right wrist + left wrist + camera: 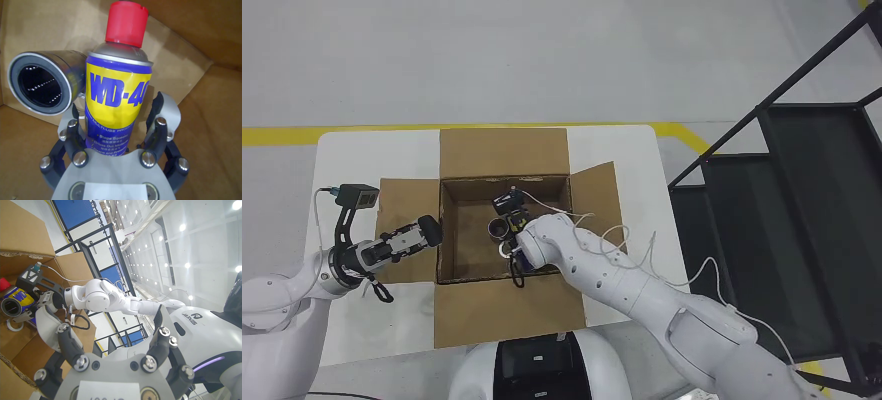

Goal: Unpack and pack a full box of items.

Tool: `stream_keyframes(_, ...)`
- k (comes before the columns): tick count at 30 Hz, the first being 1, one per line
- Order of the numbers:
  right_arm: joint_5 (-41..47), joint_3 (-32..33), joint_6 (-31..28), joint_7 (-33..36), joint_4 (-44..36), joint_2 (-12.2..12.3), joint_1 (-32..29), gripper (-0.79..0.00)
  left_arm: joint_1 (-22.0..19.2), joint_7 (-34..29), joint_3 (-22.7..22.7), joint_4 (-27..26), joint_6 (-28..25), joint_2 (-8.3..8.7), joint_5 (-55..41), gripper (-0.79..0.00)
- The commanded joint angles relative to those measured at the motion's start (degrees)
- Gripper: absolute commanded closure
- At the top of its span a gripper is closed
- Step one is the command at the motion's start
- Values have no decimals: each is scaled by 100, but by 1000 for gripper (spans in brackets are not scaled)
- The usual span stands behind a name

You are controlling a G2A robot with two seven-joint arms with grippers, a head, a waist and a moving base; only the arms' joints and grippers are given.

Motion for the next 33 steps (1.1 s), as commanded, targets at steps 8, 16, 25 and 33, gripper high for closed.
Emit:
stream_keyframes(8,-186,83,26,23,49,-62,-19,0,0,0,0,0,0,0,0,-785)
stream_keyframes(16,-900,309,274,443,-811,95,-299,0,0,0,0,0,0,0,0,-785)
stream_keyframes(25,-1833,1017,220,757,-2699,471,-1220,0,0,0,0,0,0,0,0,-785)
stream_keyframes(33,-2048,1864,-180,-180,-4370,740,-2426,0,0,0,0,0,0,0,0,-785)
